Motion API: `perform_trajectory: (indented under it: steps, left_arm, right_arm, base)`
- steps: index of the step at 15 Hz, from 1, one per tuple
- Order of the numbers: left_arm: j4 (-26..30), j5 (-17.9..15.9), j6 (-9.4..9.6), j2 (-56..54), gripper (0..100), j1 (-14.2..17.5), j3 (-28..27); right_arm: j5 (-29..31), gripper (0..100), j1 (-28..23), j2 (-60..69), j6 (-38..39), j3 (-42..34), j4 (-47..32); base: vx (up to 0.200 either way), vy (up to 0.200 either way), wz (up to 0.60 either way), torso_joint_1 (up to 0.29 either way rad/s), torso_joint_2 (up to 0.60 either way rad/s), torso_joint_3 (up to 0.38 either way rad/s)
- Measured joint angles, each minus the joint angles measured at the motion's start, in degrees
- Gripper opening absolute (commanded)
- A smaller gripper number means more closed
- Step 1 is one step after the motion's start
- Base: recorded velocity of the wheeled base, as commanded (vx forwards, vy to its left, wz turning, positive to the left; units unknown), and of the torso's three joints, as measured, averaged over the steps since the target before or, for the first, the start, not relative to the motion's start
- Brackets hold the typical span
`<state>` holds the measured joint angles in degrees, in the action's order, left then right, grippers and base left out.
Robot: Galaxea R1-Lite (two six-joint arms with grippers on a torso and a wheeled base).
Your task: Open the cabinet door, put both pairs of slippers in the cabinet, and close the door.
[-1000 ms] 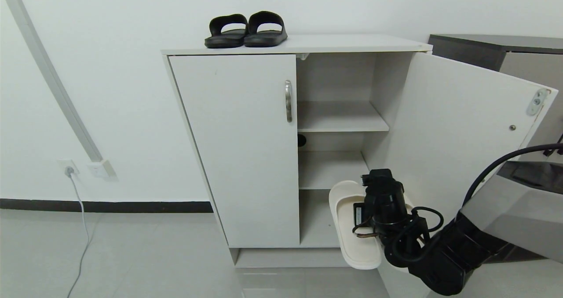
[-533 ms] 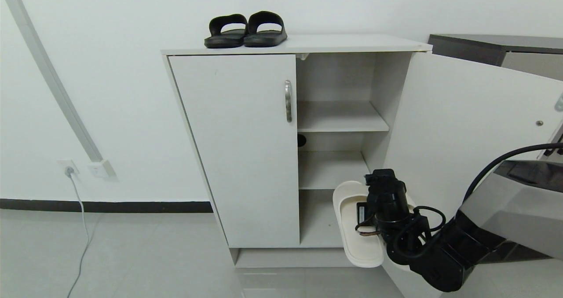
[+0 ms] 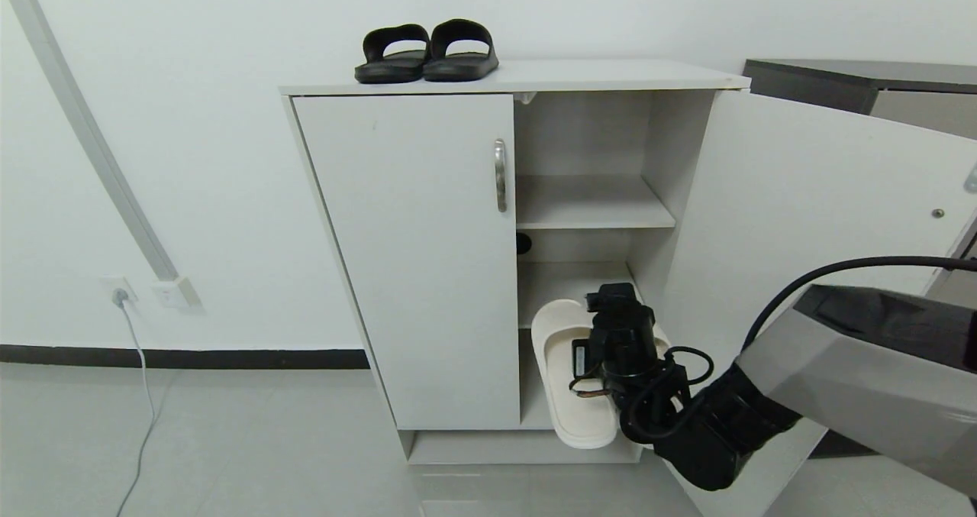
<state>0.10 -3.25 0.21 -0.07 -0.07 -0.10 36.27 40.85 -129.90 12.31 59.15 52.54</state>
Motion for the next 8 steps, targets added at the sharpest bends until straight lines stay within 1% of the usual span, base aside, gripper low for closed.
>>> perform_trajectory:
  steps: [2,3,8]
  left_arm:
    - [0.0,0.0,0.01,0.0,0,0.0,0.0]
    - [0.0,0.0,0.04,0.0,0,0.0,0.0]
    - [0.0,0.0,0.20,0.0,0,0.0,0.0]
  right_arm:
    - [0.0,0,0.5,-3.3,0.1,5.0,-0.2]
    - [0.2,0,-0.1,-4.5,0.1,6.2,-0.2]
    - [0.4,0,-2.3,-7.0,0.4,7.5,-0.2]
  base:
    - [0.000,0.000,0.00,0.000,0.00,0.000]
    - [0.000,0.000,0.00,0.000,0.00,0.000]
    - [0.000,0.000,0.00,0.000,0.00,0.000]
